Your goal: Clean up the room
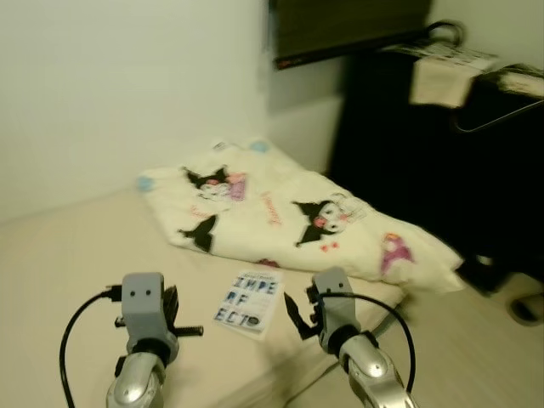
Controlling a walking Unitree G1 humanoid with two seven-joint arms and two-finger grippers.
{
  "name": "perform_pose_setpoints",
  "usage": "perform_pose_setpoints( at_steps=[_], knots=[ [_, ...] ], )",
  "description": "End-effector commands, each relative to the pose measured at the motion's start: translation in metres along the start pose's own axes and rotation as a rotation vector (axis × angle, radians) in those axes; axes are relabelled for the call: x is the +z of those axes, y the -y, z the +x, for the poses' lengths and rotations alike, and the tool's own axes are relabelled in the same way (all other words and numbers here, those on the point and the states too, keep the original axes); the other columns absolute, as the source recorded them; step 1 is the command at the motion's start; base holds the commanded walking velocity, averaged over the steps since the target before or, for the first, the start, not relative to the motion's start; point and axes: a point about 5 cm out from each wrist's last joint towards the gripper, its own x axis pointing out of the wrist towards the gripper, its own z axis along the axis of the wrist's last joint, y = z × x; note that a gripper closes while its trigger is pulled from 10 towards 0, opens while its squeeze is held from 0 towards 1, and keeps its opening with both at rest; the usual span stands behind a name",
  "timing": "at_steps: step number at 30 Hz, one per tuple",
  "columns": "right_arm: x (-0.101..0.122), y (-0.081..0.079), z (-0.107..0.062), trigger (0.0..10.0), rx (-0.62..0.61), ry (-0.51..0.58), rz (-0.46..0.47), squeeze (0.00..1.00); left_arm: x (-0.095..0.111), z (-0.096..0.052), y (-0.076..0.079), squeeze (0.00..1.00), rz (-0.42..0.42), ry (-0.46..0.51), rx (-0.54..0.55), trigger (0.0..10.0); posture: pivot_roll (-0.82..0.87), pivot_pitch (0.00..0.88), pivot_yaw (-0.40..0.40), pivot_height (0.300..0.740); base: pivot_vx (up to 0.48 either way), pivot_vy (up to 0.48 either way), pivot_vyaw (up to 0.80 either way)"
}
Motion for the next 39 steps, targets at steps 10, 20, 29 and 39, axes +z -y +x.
perform_pose_setpoints(
  at_steps=[10, 20, 29, 39],
  knots=[
    [-0.002, 0.002, 0.002, 10.0, -0.007, -0.012, 0.015, 0.0, 0.0, -0.001, -0.004, 0.0, 0.006, -0.009, 0.008, 10.0, 0.0, 0.051, -0.051, 0.74, 0.0, 0.0, 0.8],
    [0.003, 0.008, 0.007, 10.0, -0.031, -0.003, 0.051, 0.0, 0.002, 0.0, -0.006, 0.0, 0.005, -0.007, 0.011, 10.0, 0.0, 0.053, -0.055, 0.74, 0.0, 0.0, 0.8],
    [0.006, 0.018, 0.009, 10.0, -0.086, 0.004, 0.111, 0.0, 0.0, 0.0, -0.006, 0.0, 0.019, -0.031, -0.004, 10.0, 0.0, 0.059, -0.05, 0.74, 0.0, 0.0, 0.8],
    [0.013, 0.027, 0.013, 10.0, -0.118, 0.021, 0.124, 0.0, 0.0, 0.004, -0.008, 0.0, 0.047, -0.043, -0.015, 10.0, 0.0, 0.063, -0.031, 0.74, 0.0, 0.0, 0.8]
  ],
)
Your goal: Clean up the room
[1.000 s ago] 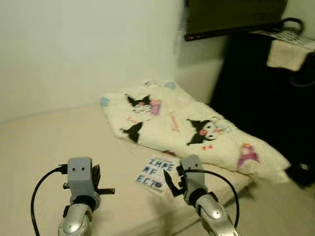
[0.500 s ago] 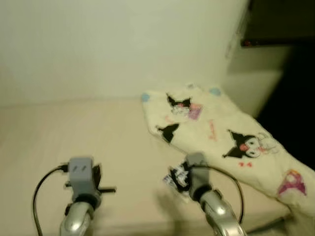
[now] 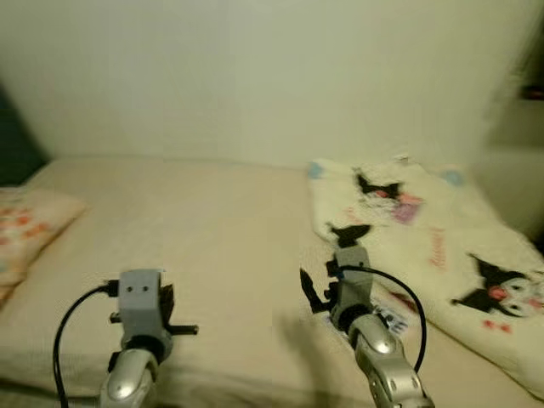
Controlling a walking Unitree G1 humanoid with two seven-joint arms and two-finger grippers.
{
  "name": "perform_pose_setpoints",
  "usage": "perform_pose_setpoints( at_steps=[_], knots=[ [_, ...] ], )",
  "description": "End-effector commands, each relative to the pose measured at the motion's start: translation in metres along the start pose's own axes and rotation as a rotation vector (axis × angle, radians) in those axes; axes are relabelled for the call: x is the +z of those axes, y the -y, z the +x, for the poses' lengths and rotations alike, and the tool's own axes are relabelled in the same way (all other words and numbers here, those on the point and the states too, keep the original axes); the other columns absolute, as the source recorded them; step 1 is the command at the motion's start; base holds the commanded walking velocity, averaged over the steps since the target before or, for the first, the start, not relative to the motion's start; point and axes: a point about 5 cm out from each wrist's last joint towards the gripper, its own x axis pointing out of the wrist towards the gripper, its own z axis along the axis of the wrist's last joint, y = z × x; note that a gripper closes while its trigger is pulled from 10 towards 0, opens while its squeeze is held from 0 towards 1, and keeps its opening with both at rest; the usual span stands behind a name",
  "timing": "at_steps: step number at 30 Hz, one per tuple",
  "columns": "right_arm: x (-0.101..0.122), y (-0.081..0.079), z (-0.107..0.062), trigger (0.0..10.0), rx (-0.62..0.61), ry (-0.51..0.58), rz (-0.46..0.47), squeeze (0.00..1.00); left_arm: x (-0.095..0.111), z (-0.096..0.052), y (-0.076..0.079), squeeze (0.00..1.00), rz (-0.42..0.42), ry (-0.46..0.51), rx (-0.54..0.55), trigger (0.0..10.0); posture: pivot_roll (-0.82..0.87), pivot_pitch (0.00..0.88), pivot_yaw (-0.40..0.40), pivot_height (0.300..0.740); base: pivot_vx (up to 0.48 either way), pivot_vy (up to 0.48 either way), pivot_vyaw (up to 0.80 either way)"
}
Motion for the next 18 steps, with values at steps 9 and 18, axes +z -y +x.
perform_pose_setpoints(
  at_steps=[9, 18],
  knots=[
    [-0.0004, -0.0011, 0.0016, 10.0, 0.0, -0.008, 0.013, 0.0, -0.0074, -0.0015, -0.0063, 0.0, 0.005, -0.045, 0.016, 10.0, 0.0, 0.067, -0.028, 0.74, 0.0, 0.0, 0.8],
    [0.0014, -0.004, 0.0053, 10.0, 0.026, -0.006, -0.006, 0.0, -0.0069, 0.0005, -0.0047, 0.0, 0.007, -0.041, 0.013, 10.0, -0.01, 0.063, -0.028, 0.74, 0.0, 0.0, 0.8]
  ],
)
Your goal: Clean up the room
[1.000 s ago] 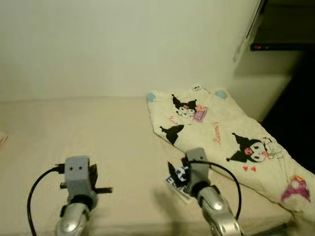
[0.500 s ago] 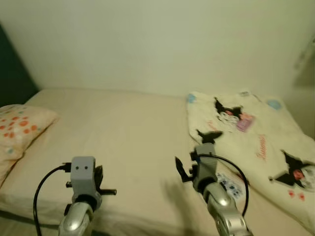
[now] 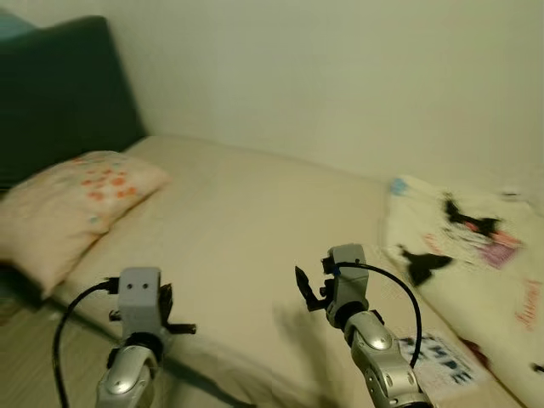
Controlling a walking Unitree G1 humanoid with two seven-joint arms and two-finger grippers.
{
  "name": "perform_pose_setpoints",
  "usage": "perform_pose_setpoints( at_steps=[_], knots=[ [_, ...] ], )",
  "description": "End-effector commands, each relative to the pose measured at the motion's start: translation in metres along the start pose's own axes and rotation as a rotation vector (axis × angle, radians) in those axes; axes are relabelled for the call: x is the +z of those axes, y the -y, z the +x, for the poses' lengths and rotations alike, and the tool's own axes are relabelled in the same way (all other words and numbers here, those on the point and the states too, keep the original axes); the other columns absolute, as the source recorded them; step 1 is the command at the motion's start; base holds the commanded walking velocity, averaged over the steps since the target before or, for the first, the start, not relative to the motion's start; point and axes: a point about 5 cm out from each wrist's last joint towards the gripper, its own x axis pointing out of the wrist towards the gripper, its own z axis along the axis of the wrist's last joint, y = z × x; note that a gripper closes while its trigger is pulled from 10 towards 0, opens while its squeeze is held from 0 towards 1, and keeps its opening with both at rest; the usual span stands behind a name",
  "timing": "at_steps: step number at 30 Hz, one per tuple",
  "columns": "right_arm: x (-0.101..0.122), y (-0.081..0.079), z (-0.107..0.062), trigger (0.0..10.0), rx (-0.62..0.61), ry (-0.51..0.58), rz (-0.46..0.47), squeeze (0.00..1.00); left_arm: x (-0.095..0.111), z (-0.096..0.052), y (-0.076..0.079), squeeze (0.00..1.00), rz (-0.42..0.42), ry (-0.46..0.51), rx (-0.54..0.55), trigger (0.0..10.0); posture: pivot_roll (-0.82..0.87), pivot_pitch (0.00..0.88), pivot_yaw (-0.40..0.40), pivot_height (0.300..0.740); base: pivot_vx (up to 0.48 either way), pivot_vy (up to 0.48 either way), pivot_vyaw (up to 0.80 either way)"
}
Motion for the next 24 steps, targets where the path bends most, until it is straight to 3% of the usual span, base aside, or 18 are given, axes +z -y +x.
perform_pose_setpoints(
  at_steps=[1, 9, 16, 24],
  knots=[
    [-0.003, -0.002, 0.0, 10.0, 0.006, -0.014, -0.002, 0.0, -0.004, -0.002, -0.002, 0.0, -0.002, -0.022, 0.012, 10.0, -0.01, 0.063, -0.028, 0.74, 0.0, 0.0, 0.8],
    [-0.004, -0.002, 0.0, 10.0, -0.009, -0.023, 0.025, 0.0, -0.005, 0.0, 0.0, 0.0, -0.004, -0.024, 0.004, 10.0, -0.02, 0.062, -0.03, 0.74, 0.0, 0.0, 0.1],
    [-0.007, -0.004, -0.002, 10.0, -0.016, -0.033, 0.033, 0.0, -0.004, 0.002, 0.007, 0.0, 0.025, -0.024, -0.07, 10.0, -0.02, 0.059, -0.028, 0.74, 0.0, 0.0, 0.0],
    [-0.012, -0.006, -0.006, 10.0, -0.027, -0.041, 0.053, 0.0, -0.003, 0.002, 0.012, 0.0, 0.028, -0.024, -0.1, 10.0, -0.03, 0.054, -0.02, 0.74, 0.0, -0.31, 0.0]
  ],
)
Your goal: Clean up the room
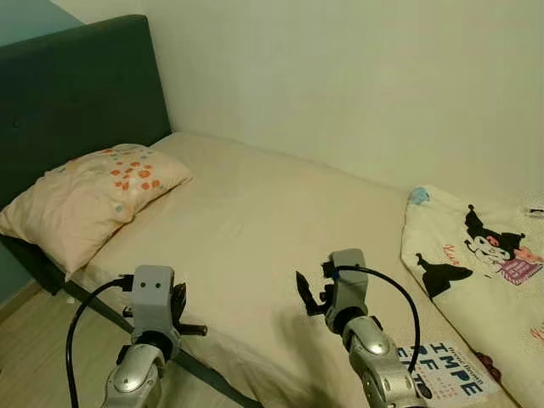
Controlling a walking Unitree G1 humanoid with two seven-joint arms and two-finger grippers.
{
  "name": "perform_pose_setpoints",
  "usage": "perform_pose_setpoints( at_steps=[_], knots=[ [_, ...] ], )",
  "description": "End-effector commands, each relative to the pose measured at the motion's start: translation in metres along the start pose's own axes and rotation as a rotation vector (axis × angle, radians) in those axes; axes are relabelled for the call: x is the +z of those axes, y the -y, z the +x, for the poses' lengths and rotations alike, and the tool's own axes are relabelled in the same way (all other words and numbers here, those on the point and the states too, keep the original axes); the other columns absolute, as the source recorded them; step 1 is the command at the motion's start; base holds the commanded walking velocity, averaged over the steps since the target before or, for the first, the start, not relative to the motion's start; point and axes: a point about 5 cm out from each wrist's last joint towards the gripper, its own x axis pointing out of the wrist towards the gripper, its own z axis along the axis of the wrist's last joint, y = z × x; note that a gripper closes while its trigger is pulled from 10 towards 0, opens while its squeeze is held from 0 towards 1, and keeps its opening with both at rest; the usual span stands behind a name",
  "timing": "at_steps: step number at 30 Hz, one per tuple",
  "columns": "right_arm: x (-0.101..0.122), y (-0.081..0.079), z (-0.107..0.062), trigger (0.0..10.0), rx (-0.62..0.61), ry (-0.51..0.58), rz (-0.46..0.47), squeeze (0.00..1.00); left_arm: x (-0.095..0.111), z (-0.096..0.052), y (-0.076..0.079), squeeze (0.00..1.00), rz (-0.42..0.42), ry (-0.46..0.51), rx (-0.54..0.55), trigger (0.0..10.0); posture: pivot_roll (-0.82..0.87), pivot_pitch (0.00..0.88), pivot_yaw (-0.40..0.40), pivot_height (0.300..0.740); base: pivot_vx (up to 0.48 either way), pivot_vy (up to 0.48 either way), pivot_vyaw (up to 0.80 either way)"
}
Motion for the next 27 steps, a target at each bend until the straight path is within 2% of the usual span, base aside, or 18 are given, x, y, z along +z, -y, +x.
perform_pose_setpoints(
  at_steps=[1, 9, 12, 18, 27],
  knots=[
    [-0.0068, 0.0024, -0.0045, 10.0, -0.019, -0.028, 0.012, 0.0, -0.0061, -0.0006, 0.0035, 0.0, 0.005, -0.031, -0.022, 10.0, -0.03, 0.054, -0.02, 0.74, 0.0, -0.315, 0.0],
    [-0.0077, 0.0027, -0.0056, 10.0, -0.024, -0.031, 0.019, 0.0, -0.0064, -0.0003, 0.0036, 0.0, 0.008, -0.034, -0.028, 10.0, -0.03, 0.056, -0.02, 0.74, 0.0, -0.315, 0.0],
    [-0.0078, 0.0023, -0.0061, 10.0, -0.025, -0.032, 0.023, 0.0, -0.0107, -0.0012, 0.0022, 0.0, -0.002, -0.076, -0.026, 10.0, -0.03, 0.056, -0.022, 0.74, 0.0, -0.085, 0.0],
    [-0.0092, 0.0019, -0.0092, 10.0, -0.029, -0.036, 0.028, 0.0, -0.0123, -0.0012, 0.0001, 0.0, -0.028, -0.079, -0.003, 10.0, -0.03, 0.056, -0.022, 0.74, 0.0, 0.474, 0.0],
    [-0.0076, 0.0042, -0.01, 10.0, -0.043, -0.028, 0.039, 0.0, -0.0096, 0.0005, -0.0005, 0.0, 0.008, -0.064, -0.008, 10.0, -0.04, 0.058, -0.02, 0.74, 0.0, 0.0, 0.0]
  ],
)
